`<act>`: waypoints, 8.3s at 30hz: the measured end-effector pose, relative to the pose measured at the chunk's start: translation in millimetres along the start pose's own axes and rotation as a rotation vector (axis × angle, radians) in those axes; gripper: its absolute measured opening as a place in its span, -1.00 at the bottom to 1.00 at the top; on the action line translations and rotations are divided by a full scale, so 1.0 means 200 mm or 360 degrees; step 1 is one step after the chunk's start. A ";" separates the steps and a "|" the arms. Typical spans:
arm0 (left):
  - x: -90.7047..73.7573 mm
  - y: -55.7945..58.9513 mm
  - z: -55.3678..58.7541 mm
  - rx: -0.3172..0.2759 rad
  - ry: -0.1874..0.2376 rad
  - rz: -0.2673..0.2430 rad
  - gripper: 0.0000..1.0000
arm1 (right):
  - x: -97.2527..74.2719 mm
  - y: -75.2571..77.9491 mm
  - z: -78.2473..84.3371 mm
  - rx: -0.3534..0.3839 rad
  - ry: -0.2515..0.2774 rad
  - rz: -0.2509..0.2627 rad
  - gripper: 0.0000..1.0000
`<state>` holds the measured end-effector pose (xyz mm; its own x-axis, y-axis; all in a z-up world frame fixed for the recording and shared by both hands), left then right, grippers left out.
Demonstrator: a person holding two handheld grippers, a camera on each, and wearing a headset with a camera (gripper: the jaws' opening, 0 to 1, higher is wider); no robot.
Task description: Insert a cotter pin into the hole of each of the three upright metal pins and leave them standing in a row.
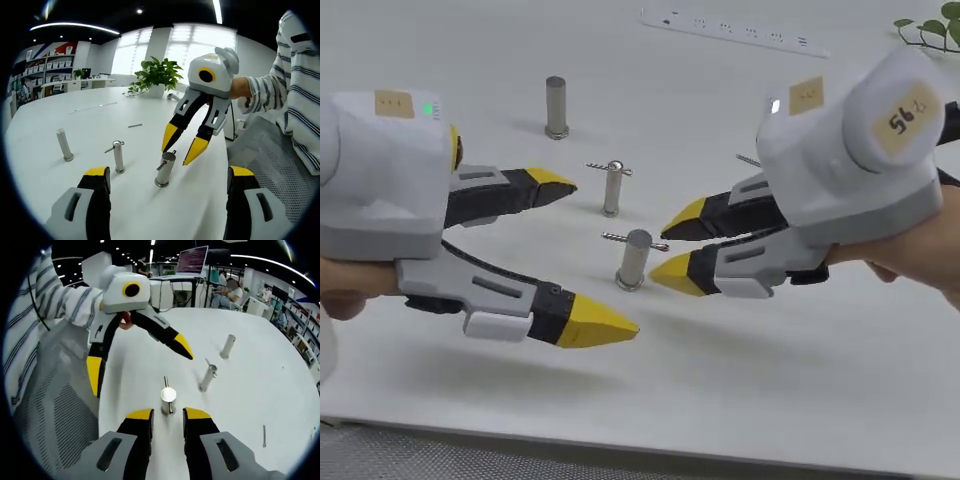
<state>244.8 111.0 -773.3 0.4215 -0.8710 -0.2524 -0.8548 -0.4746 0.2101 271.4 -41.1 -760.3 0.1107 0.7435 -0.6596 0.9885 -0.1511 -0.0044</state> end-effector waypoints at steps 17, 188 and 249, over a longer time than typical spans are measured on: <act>-0.13 0.04 -0.03 -0.0003 0.0050 -0.0077 0.99 | 0.09 0.02 -0.05 -0.0046 -0.0007 -0.0061 -0.50; -0.04 -0.69 -0.26 0.0147 -0.0147 -0.0627 0.10 | -0.54 -0.20 0.39 0.0779 0.0396 0.0605 0.99; 0.13 -0.82 -0.13 -0.0007 -0.0296 -0.0733 -0.77 | -0.63 -0.20 0.44 0.0883 0.0516 0.0732 0.89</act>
<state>403.2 163.0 -789.5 0.6933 -0.5336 -0.4843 -0.5913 -0.8054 0.0409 208.3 -186.3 -743.1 0.6047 0.6677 -0.4343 0.6502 -0.7287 -0.2150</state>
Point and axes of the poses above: the centre of the closed fingertips' face, and the gripper's own axes: x roughly forward along the fingers, y roughly to its right, z roughly out of its underside, the point moved 8 cm from there along -x, roughly backward along the fingers, and after that the axes turned 6 degrees about y, right-handed, at the moved point
